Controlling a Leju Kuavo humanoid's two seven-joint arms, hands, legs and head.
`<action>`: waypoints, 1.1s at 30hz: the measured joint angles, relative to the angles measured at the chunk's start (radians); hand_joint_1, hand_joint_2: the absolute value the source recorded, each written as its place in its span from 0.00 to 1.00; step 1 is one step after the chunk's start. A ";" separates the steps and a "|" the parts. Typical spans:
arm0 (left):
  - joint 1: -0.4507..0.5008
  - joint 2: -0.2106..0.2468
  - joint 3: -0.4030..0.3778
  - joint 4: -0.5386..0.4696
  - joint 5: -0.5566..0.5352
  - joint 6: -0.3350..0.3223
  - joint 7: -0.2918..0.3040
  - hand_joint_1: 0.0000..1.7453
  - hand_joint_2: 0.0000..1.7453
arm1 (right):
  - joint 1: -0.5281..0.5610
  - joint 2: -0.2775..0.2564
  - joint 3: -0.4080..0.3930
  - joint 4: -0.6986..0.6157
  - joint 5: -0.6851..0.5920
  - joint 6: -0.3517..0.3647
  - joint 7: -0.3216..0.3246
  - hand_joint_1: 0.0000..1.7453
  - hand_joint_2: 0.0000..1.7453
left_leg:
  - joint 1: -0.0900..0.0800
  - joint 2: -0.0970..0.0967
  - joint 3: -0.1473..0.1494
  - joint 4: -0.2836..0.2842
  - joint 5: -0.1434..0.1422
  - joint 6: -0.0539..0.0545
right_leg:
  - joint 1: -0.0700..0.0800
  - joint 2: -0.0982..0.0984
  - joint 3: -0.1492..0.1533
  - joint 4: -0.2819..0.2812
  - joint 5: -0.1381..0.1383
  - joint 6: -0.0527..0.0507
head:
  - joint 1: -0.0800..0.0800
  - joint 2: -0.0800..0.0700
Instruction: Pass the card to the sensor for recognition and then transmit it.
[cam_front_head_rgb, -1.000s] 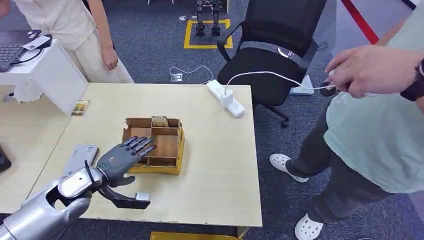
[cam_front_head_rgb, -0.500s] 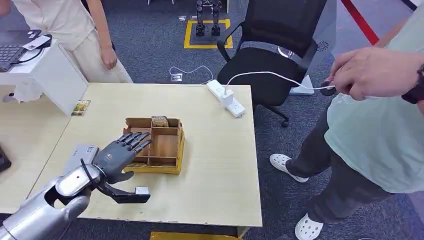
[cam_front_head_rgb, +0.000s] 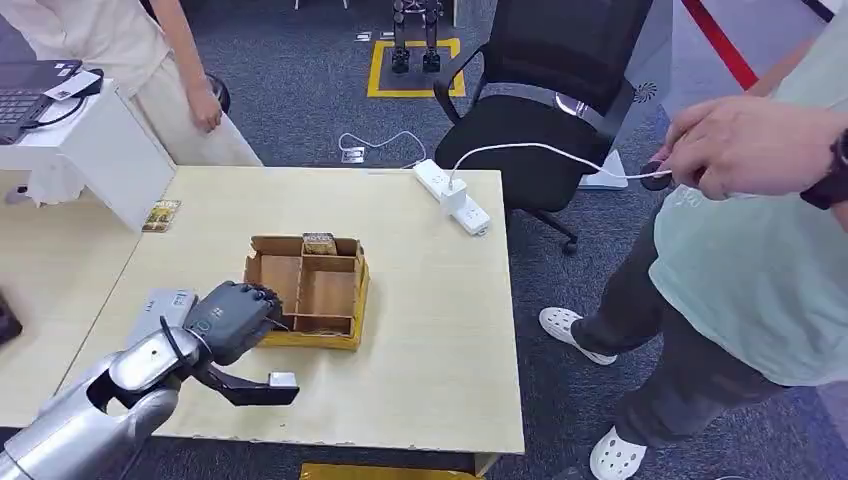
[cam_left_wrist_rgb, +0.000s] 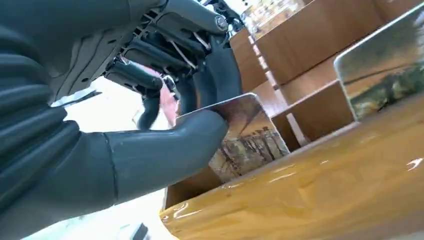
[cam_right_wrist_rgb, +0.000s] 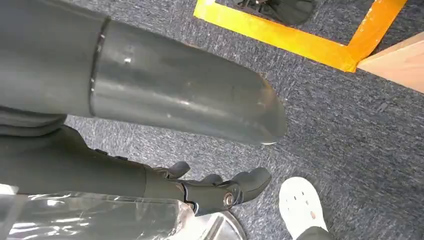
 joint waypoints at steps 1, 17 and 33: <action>0.000 -0.001 0.000 0.001 0.000 0.000 0.000 1.00 1.00 | 0.000 0.000 0.000 0.000 -0.001 0.000 0.000 0.00 0.00 | 0.000 0.000 0.000 0.000 0.000 0.000 | 0.000 0.000 0.000 0.000 0.000 0.000 | 0.000 0.000; 0.011 -0.010 0.010 0.002 0.018 0.057 -0.044 1.00 1.00 | 0.000 0.003 -0.002 -0.006 -0.001 0.005 0.002 0.00 0.00 | 0.000 0.000 0.000 0.000 0.000 0.000 | 0.000 0.000 0.000 0.000 0.000 0.000 | 0.000 0.000; -0.213 -0.009 0.286 -0.008 -0.006 0.131 -0.001 1.00 1.00 | 0.007 0.002 0.064 -0.029 -0.107 -0.040 0.023 0.00 0.00 | 0.000 0.000 0.001 0.000 0.001 0.000 | 0.000 0.000 0.000 0.000 0.000 0.000 | 0.000 0.000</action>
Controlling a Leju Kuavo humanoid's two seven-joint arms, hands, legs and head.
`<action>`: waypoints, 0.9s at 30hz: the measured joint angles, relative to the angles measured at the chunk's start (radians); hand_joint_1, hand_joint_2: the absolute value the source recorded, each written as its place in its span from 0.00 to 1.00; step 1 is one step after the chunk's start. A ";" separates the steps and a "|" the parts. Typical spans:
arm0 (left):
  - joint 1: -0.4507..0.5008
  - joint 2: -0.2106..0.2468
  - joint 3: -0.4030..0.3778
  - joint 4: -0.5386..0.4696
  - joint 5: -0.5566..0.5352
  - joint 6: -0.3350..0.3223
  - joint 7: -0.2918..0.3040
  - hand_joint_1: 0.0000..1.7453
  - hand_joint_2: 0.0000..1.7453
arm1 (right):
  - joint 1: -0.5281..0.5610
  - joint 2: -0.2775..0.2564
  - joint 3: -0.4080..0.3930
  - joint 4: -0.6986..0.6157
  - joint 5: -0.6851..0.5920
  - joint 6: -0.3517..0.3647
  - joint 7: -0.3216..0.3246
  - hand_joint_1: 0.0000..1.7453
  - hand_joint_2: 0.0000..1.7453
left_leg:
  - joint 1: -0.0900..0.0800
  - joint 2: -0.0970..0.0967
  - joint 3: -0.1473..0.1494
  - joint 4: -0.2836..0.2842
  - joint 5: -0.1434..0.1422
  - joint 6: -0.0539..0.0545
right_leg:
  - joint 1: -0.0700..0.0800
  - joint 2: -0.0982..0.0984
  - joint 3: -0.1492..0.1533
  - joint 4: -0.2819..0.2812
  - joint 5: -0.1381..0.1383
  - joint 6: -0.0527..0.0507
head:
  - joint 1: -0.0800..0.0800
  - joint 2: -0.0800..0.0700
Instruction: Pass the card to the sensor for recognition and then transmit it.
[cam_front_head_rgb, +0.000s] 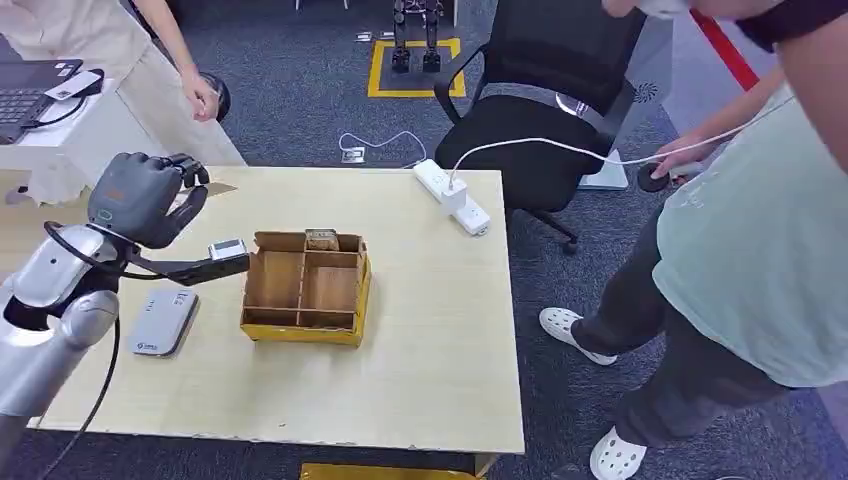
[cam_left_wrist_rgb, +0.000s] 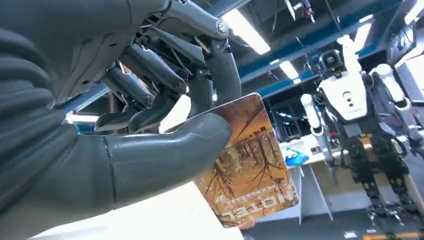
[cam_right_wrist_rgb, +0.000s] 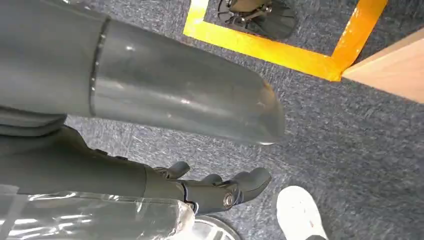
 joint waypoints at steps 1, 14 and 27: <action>-0.016 -0.008 0.001 0.018 -0.022 0.012 0.020 1.00 1.00 | -0.004 0.000 0.005 0.000 0.007 0.006 -0.002 0.00 0.00 | 0.000 0.000 0.000 0.000 0.000 0.000 | 0.000 0.000 0.000 0.000 0.000 0.000 | -0.001 0.000; -0.180 -0.144 0.012 0.328 -0.265 0.231 0.247 1.00 1.00 | -0.033 0.000 0.047 0.002 0.004 -0.012 -0.013 0.00 0.00 | 0.000 0.001 0.000 0.001 0.001 0.001 | 0.000 0.001 0.000 0.000 0.001 0.001 | 0.000 0.000; -0.187 -0.200 0.054 0.398 -0.283 0.350 0.197 1.00 1.00 | -0.032 0.000 0.074 0.002 -0.026 -0.029 -0.010 0.00 0.00 | 0.000 0.000 0.000 0.001 0.001 0.001 | 0.000 0.001 0.000 0.000 0.001 0.001 | 0.000 0.000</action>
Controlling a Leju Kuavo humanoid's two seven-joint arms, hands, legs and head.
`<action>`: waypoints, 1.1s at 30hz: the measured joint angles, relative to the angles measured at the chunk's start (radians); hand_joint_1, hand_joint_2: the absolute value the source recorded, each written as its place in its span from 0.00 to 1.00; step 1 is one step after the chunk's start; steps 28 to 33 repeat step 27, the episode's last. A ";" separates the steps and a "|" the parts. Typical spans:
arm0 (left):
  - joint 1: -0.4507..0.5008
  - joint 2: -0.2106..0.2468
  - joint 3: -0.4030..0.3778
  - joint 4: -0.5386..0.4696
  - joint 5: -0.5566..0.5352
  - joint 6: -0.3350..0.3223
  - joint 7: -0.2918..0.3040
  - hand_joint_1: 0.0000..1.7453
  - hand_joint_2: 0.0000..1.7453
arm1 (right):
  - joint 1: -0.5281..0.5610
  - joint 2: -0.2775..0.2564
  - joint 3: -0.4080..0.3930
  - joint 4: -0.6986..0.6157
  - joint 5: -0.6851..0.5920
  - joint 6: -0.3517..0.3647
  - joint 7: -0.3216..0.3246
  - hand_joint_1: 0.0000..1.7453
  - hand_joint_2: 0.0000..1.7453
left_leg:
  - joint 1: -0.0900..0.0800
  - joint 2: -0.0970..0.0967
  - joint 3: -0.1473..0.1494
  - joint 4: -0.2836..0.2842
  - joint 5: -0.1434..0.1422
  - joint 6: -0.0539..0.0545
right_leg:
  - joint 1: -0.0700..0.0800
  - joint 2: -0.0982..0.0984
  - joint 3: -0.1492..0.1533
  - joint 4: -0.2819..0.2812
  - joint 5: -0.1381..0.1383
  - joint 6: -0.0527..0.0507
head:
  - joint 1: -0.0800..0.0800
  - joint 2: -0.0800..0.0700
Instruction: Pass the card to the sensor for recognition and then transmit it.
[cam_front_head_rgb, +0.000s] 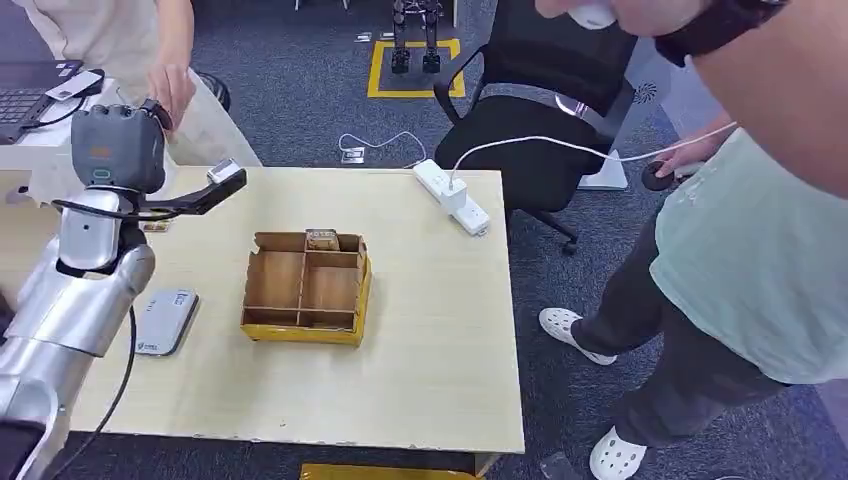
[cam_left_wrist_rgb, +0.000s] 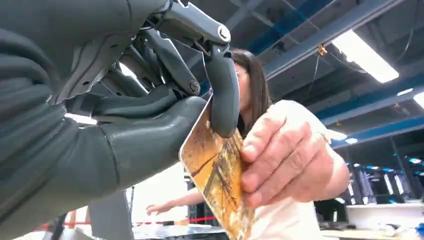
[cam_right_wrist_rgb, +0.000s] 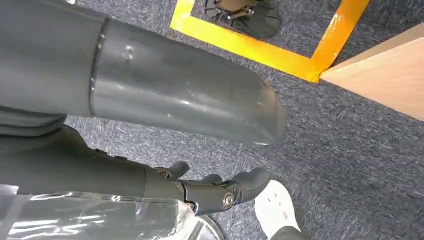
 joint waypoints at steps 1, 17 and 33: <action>0.000 -0.003 0.001 0.003 0.000 0.009 -0.005 1.00 1.00 | 0.000 0.000 0.002 0.000 -0.003 0.000 0.000 0.00 0.00 | 0.000 0.000 0.000 0.000 0.000 0.000 | 0.000 0.000 0.000 0.000 0.000 0.000 | 0.000 0.000; 0.002 -0.019 0.027 0.021 -0.002 0.015 -0.029 0.00 1.00 | 0.006 -0.008 0.032 0.000 -0.031 -0.013 0.000 0.00 0.00 | 0.000 0.000 -0.001 0.000 0.000 0.000 | 0.000 0.000 -0.001 0.000 0.000 0.000 | 0.000 0.000; 0.002 -0.021 0.027 0.021 0.014 0.011 -0.050 0.00 1.00 | 0.006 -0.015 0.041 0.002 -0.036 -0.020 0.006 0.00 0.00 | 0.000 0.000 -0.001 0.000 0.000 0.000 | 0.000 0.000 0.000 0.000 0.000 0.000 | 0.000 0.000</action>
